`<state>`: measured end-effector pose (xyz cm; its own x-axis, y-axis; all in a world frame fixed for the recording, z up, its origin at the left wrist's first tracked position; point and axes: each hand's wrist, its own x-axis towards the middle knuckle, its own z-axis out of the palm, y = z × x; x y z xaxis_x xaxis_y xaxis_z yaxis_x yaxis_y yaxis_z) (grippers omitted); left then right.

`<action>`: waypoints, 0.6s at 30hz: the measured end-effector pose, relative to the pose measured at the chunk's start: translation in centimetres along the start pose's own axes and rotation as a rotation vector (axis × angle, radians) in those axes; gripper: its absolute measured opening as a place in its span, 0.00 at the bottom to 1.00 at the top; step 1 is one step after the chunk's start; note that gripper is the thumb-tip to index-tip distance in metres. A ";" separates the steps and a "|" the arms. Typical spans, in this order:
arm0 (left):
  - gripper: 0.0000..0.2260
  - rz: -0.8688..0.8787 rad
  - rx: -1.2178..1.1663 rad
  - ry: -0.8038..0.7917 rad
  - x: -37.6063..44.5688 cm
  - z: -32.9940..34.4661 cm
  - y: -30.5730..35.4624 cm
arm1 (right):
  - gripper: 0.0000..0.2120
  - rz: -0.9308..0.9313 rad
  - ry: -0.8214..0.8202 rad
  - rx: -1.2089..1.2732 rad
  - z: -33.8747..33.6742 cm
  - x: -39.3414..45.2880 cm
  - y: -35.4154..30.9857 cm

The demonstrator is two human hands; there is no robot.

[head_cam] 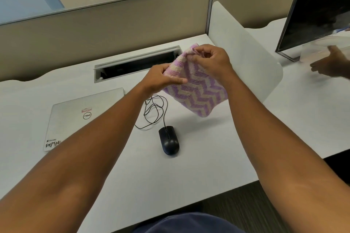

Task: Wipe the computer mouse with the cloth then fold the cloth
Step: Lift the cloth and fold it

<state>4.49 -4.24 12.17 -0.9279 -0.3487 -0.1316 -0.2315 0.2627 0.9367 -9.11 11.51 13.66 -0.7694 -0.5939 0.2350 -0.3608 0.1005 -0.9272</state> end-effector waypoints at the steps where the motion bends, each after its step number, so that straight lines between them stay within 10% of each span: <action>1: 0.21 -0.016 -0.045 -0.002 -0.2 0.0 -0.7 | 0.07 -0.007 0.013 -0.010 -0.1 0.0 0.1; 7: 0.15 -0.164 -0.271 -0.060 -1.0 1.6 -2.5 | 0.13 0.023 0.072 -0.222 -0.8 -0.8 1.5; 12: 0.16 -0.323 -0.429 -0.328 -0.8 2.5 -2.4 | 0.10 0.327 -0.226 -0.535 -2.7 0.0 2.0; 18: 0.16 -0.390 -0.107 -0.268 0.7 4.2 -5.0 | 0.14 0.493 -0.300 -0.606 -1.4 -0.7 6.0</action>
<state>3.77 -1.96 6.06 -0.8239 -0.1548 -0.5452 -0.5587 0.0599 0.8272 -11.54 13.67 8.33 -0.7711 -0.5482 -0.3239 -0.3064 0.7654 -0.5659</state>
